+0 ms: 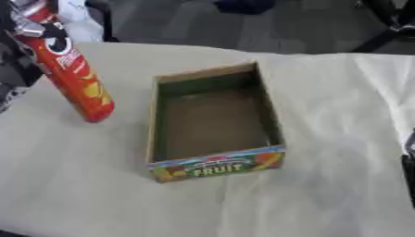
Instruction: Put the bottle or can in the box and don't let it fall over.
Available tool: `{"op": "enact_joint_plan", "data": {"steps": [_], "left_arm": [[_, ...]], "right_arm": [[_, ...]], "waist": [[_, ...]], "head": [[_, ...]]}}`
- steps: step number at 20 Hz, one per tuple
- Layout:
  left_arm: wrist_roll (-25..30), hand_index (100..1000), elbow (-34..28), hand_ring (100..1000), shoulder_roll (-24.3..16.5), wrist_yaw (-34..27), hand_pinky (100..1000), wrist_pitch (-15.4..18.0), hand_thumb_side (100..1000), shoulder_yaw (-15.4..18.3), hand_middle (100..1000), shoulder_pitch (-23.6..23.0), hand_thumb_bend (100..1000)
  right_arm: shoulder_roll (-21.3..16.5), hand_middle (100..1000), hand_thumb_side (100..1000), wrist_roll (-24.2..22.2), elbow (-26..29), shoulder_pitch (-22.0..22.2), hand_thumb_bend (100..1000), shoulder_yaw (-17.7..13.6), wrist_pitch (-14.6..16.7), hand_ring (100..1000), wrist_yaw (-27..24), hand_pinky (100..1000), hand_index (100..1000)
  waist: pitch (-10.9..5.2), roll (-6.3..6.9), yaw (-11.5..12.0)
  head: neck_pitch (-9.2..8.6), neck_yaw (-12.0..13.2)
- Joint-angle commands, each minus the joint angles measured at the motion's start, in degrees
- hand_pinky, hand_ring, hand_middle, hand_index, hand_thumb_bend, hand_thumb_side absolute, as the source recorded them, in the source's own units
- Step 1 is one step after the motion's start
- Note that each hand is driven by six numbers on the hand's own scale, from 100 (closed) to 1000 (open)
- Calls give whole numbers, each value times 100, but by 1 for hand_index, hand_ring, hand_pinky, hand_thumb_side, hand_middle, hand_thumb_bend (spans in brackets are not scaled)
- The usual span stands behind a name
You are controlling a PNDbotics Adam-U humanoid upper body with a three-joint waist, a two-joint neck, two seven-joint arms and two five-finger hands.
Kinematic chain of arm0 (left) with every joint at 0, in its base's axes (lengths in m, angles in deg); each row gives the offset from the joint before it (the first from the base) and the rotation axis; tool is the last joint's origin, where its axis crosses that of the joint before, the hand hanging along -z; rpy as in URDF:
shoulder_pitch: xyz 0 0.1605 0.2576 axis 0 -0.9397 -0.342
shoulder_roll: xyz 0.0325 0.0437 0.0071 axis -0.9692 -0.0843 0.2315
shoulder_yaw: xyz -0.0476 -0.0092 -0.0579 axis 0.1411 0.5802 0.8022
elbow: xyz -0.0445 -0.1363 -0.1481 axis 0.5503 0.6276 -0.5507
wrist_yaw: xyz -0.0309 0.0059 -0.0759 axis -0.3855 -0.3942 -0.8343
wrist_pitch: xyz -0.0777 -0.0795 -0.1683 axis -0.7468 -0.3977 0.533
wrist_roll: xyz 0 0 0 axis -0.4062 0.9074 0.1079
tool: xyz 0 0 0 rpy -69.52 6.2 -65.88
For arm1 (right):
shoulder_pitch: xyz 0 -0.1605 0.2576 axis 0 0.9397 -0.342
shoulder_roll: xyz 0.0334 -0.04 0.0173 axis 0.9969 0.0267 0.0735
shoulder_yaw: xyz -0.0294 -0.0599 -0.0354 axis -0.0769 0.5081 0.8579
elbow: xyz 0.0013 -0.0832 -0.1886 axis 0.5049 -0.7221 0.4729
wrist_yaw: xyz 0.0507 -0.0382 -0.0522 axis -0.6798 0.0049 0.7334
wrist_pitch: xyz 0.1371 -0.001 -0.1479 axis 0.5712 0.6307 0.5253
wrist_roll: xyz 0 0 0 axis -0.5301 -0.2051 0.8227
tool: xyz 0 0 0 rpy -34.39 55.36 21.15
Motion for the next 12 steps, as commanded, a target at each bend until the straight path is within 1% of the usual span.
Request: {"op": "enact_joint_plan", "data": {"steps": [1, 4, 9, 10, 12], "left_arm": [[400, 539, -137, 591, -109, -59, 322, 351, 120, 85, 509, 228, 397], [400, 540, -178, 590, -61, -134, 316, 296, 117, 120, 510, 346, 397], [400, 539, -213, 586, 71, -279, 303, 176, 110, 188, 508, 636, 389], [400, 539, -217, 584, 103, -304, 299, 155, 107, 195, 508, 686, 384], [400, 537, -243, 577, 222, -387, 286, 125, 100, 204, 506, 818, 344]], "right_arm": [[-167, 862, 661, -10, 101, -31, 100, -53, 20, 688, 55, 388, 937], [-198, 862, 660, -24, 101, -30, 100, -62, 14, 688, 82, 389, 936], [-241, 862, 660, -48, 101, -21, 100, -75, 4, 689, 117, 391, 936], [-244, 861, 659, -52, 101, -20, 100, -76, 2, 689, 121, 391, 936], [-250, 862, 659, -66, 101, -24, 100, -70, -3, 689, 122, 391, 936]], "waist": [[-176, 39, 1], [-236, 96, 2], [-332, 173, 1], [-345, 181, -4], [-369, 188, -26]], "head": [[25, -26], [50, -19], [165, -22], [189, -23], [233, -15]]}}
